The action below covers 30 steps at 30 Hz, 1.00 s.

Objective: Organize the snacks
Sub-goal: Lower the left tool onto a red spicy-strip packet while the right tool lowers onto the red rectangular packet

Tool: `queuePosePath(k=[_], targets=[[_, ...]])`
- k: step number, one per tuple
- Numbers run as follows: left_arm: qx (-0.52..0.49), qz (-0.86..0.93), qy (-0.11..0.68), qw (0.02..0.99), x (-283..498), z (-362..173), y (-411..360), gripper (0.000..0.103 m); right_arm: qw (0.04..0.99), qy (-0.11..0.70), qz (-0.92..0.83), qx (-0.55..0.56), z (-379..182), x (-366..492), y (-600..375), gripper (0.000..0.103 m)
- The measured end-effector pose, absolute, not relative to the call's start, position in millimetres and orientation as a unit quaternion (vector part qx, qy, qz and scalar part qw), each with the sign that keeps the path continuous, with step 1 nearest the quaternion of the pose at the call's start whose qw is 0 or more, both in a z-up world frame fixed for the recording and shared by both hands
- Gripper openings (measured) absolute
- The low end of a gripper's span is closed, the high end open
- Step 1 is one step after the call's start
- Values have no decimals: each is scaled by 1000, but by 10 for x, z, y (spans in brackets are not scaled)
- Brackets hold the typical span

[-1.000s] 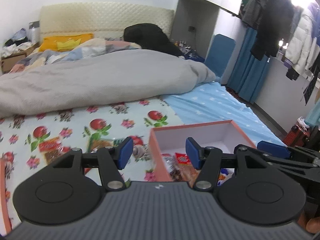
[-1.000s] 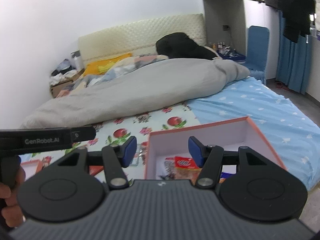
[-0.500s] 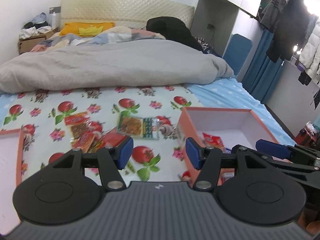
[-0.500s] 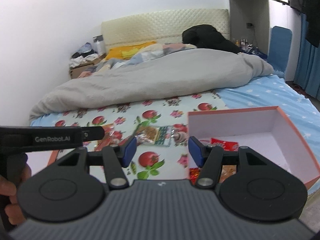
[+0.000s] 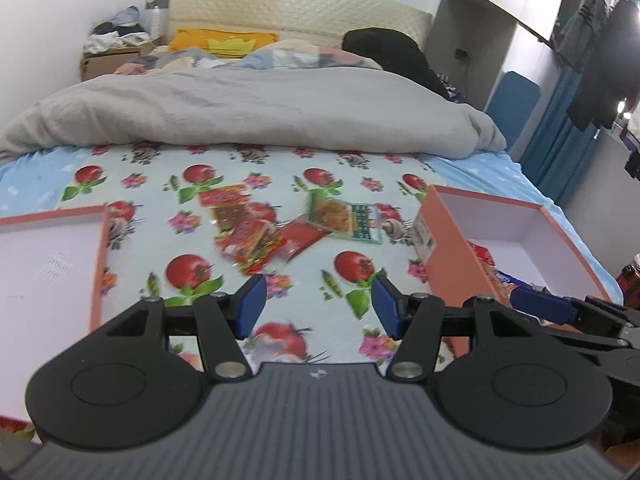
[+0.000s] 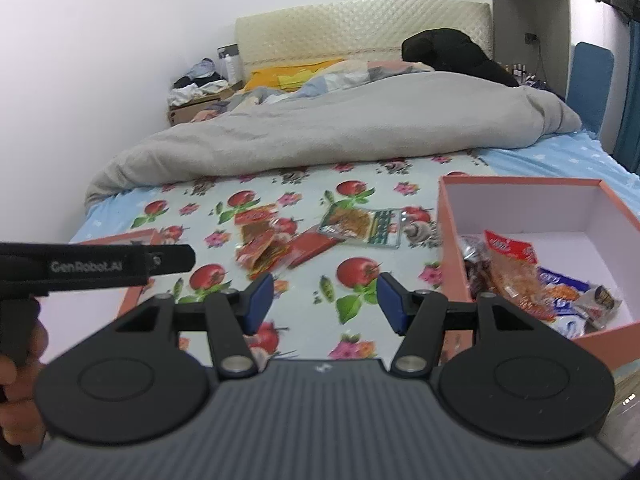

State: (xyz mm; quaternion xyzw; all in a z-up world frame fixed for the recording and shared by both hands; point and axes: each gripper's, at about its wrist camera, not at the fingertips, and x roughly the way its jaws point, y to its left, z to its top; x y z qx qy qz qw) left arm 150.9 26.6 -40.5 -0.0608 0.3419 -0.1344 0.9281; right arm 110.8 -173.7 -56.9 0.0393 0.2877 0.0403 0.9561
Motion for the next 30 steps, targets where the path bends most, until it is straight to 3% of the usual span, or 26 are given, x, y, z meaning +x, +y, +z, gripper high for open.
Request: queuePosePath(k=[16,30], targets=[[-66,-96,345,931,1107,-672,750,64,945,315,60,64,-929,983,-1406,59],[-66,-98,355,927,1759,-1132,788,69,936,341,48,75,-1242,1712,-1400,59]])
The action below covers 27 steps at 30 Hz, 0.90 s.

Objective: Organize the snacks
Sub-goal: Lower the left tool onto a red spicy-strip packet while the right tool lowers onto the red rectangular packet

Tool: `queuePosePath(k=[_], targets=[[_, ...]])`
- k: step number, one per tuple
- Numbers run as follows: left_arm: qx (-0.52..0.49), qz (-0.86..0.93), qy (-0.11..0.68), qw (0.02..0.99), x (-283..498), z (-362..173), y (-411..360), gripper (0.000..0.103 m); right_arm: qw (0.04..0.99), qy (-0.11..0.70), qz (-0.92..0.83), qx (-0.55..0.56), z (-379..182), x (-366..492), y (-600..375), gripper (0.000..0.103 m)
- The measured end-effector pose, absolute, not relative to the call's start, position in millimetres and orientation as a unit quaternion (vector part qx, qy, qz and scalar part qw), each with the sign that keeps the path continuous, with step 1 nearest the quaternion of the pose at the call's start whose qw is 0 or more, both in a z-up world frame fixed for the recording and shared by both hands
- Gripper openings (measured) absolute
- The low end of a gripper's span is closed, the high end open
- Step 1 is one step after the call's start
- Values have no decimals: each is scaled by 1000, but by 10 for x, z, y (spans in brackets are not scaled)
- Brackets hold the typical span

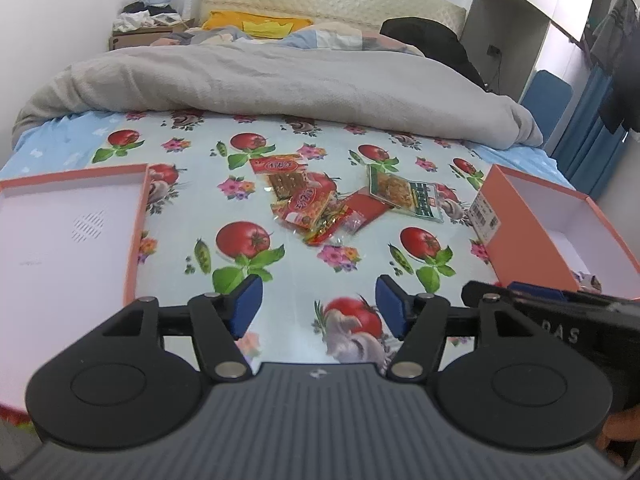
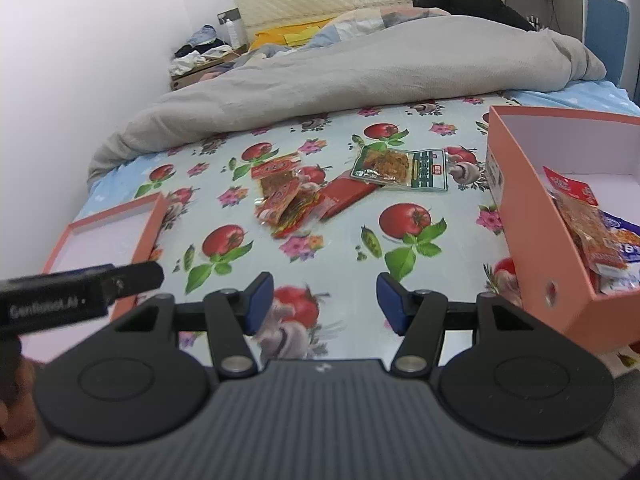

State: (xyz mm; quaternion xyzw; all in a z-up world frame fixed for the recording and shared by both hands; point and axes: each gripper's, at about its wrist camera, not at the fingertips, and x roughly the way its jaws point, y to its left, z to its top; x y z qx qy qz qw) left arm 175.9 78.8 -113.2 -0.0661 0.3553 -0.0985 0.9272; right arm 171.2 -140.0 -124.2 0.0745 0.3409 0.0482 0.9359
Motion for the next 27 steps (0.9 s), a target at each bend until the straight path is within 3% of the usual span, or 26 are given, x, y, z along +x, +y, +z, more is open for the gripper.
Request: queuePosePath(k=[16,19,27], targets=[[-51,-114,384,915,2770,-1847,577,69,913,392,30,112,-1719,2793,-1514,59],[-37,-134,387,911,2967,-1935,513,80,911,395,29,115,-1770,3001,-1507,59],[15,-154,396,905,3429,-2151,338,84,904,406,19,135,-1951,3551,-1545,59]])
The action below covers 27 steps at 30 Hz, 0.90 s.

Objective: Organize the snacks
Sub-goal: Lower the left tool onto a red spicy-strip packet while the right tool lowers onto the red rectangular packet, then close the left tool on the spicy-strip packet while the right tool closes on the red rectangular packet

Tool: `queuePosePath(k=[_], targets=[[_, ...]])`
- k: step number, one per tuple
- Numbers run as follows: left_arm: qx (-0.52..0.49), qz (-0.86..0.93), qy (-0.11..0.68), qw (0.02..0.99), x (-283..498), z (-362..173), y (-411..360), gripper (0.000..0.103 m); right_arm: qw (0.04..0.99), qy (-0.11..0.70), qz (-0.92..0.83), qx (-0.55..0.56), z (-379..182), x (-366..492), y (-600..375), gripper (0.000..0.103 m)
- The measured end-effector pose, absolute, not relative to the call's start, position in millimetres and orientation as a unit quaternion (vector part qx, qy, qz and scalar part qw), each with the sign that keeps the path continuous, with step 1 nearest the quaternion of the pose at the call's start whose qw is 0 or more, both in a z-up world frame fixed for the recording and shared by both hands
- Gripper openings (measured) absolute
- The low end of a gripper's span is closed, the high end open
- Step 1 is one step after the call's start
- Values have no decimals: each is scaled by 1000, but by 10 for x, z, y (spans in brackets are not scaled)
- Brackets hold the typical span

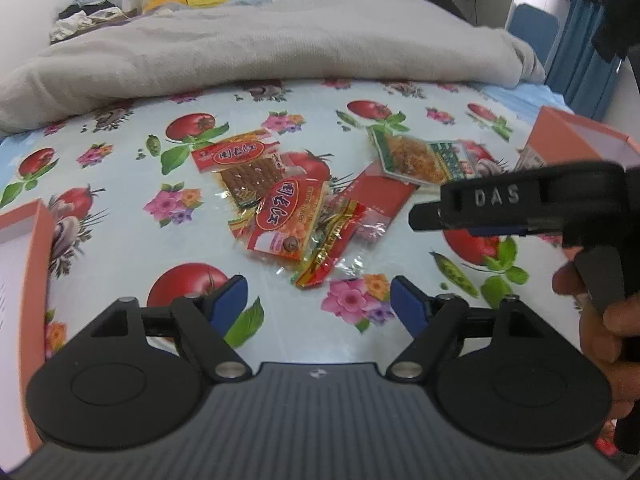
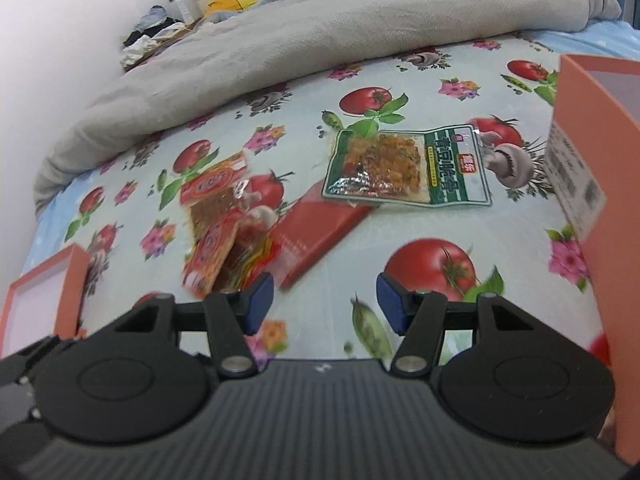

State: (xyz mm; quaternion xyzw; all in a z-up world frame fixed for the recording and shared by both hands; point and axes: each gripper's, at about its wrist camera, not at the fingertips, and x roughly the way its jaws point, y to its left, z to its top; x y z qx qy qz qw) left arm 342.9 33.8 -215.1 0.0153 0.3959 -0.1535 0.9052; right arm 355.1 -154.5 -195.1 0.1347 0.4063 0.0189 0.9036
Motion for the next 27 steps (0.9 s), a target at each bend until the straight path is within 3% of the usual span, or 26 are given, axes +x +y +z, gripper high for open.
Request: queuePosePath(k=[4,16,23,27], targets=[[50,-170,394,902,3607,-2242,252,91,899,414,18,141,-2032,3780,-1543,59],[3,-165,386,908,4174,-2349,381,90,896,423,2,138,-2183,4314,-1476,62],[5,-158,399,903,4356,-2492,364,81,904,415,-12,102,-2242,4406,-1362,63],[-8,-150,396,906,4353,-2526,394,75,906,417,-4,79,-2257,4442,-1292,71]])
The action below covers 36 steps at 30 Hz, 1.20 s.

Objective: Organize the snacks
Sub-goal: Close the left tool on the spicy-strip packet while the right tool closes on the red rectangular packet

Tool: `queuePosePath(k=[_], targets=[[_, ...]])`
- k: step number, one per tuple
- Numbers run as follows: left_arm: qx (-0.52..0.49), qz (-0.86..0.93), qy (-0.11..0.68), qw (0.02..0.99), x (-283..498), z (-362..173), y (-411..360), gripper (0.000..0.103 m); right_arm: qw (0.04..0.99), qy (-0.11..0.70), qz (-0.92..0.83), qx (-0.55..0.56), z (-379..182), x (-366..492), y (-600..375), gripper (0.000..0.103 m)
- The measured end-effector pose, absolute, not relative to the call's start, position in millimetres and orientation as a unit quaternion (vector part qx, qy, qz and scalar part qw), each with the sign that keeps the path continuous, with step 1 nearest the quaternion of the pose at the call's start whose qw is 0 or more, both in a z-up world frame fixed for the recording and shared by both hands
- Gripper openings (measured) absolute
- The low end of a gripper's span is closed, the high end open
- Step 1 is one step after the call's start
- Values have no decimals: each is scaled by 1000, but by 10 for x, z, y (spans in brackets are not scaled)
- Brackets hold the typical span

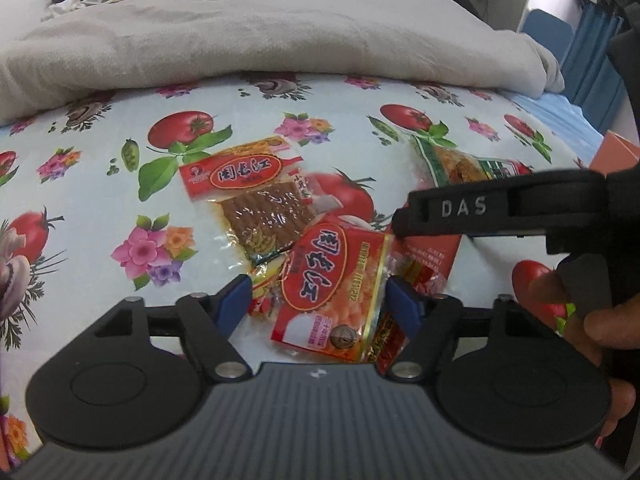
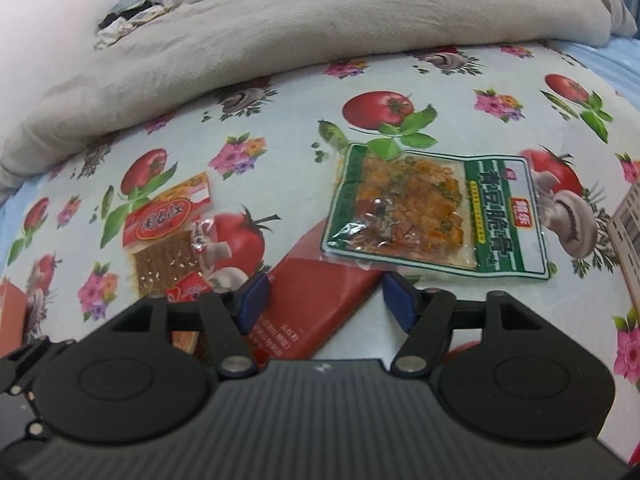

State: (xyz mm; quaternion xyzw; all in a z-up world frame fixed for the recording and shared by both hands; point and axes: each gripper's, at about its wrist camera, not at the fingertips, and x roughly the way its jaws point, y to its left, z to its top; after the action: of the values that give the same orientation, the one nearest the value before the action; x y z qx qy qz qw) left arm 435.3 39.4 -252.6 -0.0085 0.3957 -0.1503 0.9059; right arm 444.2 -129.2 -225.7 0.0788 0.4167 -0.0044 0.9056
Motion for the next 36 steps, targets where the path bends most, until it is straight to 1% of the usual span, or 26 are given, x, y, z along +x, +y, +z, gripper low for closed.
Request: queuePosePath(k=[1,3,6,7,8,10,11,12,13,15,16,17,23,28,29,36], targets=[[-8,-148,394,907,4352,-2530,391,72,907,416,-3,70,-2264,4446,-1270,72],[-7,-145,393,908,4344,-2531,373,71,908,414,0,60,-2270,4442,-1244,71],[-1,-138,392,910,4330,-2529,353,64,909,413,11,56,-2274,4442,-1246,67],[-3,-138,391,910,4325,-2526,353,63,909,413,14,55,-2270,4438,-1252,62],[-3,-138,391,910,4317,-2524,348,63,910,412,14,54,-2260,4430,-1262,59],[0,-138,391,910,4291,-2512,330,61,909,412,15,58,-2237,4414,-1287,44],[-1,-139,391,910,4276,-2506,326,61,910,410,14,56,-2222,4403,-1292,40],[-1,-141,392,909,4259,-2501,320,60,911,410,11,51,-2207,4389,-1302,28],[0,-142,392,909,4237,-2496,312,60,911,410,11,50,-2200,4375,-1311,21],[-1,-144,394,908,4200,-2483,309,59,909,413,12,50,-2188,4332,-1337,19],[-5,-144,395,907,4170,-2471,313,46,909,414,13,50,-2185,4311,-1349,18],[-12,-143,397,907,4144,-2458,329,44,908,414,13,54,-2177,4279,-1370,17],[-31,-138,405,904,3932,-2415,404,34,904,422,12,70,-2127,4038,-1465,11],[-40,-134,404,904,3705,-2365,449,31,903,422,10,74,-2069,3762,-1529,9],[-40,-134,403,904,3650,-2348,449,26,903,422,9,75,-2054,3701,-1544,9],[-60,-131,394,908,3292,-2223,490,22,903,422,10,74,-1970,3268,-1613,8]])
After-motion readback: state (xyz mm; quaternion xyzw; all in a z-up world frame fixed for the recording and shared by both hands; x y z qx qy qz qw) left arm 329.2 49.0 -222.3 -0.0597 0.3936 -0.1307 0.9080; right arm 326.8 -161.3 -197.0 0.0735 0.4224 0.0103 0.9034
